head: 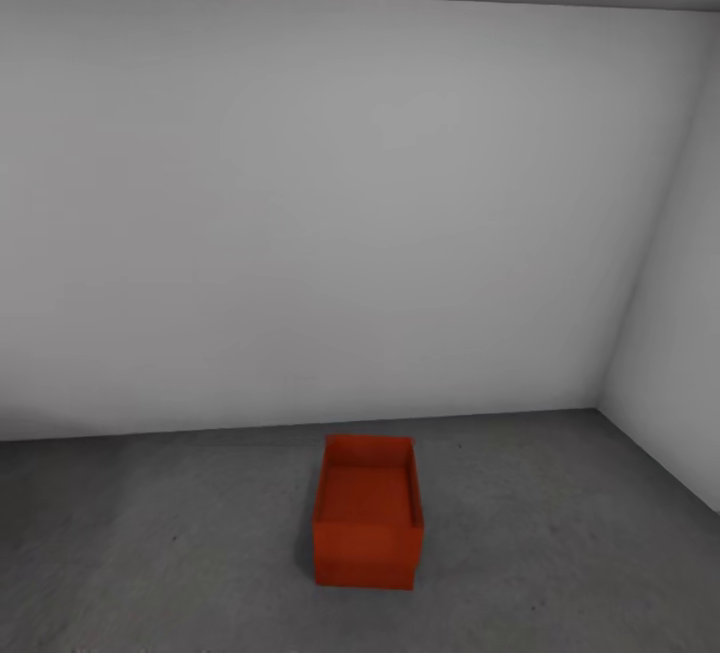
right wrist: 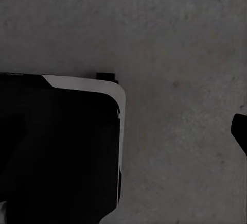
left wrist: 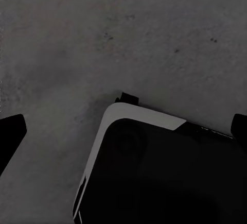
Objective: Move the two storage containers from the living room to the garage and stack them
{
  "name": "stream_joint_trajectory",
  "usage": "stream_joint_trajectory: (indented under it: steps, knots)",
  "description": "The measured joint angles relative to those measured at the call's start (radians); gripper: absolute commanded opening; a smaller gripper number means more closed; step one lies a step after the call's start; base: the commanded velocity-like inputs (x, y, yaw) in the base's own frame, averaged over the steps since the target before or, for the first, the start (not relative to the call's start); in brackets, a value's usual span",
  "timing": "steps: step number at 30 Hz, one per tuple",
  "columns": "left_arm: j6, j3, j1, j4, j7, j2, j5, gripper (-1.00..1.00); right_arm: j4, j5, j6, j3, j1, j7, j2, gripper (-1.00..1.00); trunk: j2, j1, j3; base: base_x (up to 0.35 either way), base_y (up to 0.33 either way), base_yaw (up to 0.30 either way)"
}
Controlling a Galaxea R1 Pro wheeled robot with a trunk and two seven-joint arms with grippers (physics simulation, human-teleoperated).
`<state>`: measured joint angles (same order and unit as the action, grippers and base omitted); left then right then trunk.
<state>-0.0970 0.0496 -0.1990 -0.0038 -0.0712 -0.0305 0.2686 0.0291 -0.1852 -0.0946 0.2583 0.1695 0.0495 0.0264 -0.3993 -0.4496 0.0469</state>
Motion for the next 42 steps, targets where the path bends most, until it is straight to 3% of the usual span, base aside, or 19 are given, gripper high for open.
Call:
stream_joint_trajectory:
  steps: [42]
  knots:
    - [-0.001,0.001,0.0,-0.008,0.0,-0.014,-0.005,1.0,-0.001,-0.002,0.0,-0.005,0.0,0.0,-0.007,1.0,0.0,0.0,0.0,0.0,0.0,0.021]
